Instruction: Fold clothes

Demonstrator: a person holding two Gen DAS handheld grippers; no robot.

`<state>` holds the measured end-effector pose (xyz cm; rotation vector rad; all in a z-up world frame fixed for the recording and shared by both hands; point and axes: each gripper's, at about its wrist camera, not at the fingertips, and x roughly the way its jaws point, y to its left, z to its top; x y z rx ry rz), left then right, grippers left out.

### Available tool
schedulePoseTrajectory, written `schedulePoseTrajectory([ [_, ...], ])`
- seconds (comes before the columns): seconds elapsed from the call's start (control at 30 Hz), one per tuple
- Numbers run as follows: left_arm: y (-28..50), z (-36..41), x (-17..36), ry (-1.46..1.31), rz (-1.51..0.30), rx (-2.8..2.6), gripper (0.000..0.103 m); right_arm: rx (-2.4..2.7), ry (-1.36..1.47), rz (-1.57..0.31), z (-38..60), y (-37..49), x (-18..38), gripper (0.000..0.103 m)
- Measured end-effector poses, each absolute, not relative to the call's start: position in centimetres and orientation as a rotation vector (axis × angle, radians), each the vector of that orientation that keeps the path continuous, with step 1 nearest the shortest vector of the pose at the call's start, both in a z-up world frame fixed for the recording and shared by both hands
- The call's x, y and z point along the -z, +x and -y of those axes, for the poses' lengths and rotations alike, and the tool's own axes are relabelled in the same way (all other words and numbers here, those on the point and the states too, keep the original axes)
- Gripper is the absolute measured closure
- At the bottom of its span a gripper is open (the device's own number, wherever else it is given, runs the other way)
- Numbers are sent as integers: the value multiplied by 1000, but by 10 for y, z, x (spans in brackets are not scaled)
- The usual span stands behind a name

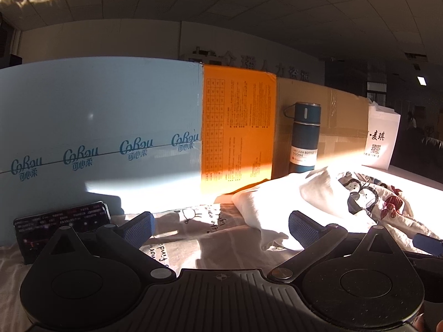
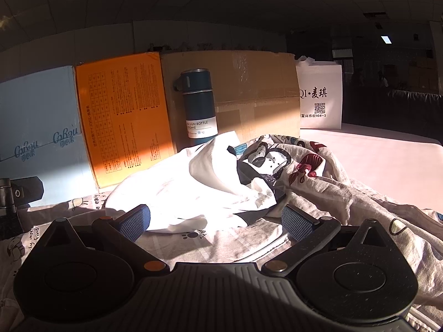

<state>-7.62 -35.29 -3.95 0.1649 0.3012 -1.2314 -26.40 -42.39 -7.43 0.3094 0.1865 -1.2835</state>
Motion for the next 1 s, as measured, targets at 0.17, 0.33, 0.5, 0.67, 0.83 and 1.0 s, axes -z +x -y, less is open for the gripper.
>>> schedulePoseTrajectory([
  [0.17,-76,354,41,174,-337,1231,0,1288,305,-169,423,-265,74,0],
  [0.33,-78,357,44,192,-326,1217,0,1293,293,-141,421,-266,73,0],
  [0.5,-78,359,46,195,-316,1190,0,1301,288,-134,421,-266,73,0],
  [0.67,-76,359,47,188,-326,1183,0,1313,283,-109,419,-268,72,0],
  [0.83,-75,359,48,178,-324,1184,0,1352,295,-116,421,-267,71,0],
  [1.0,-74,359,49,176,-317,1173,0,1352,294,-114,420,-267,72,0],
])
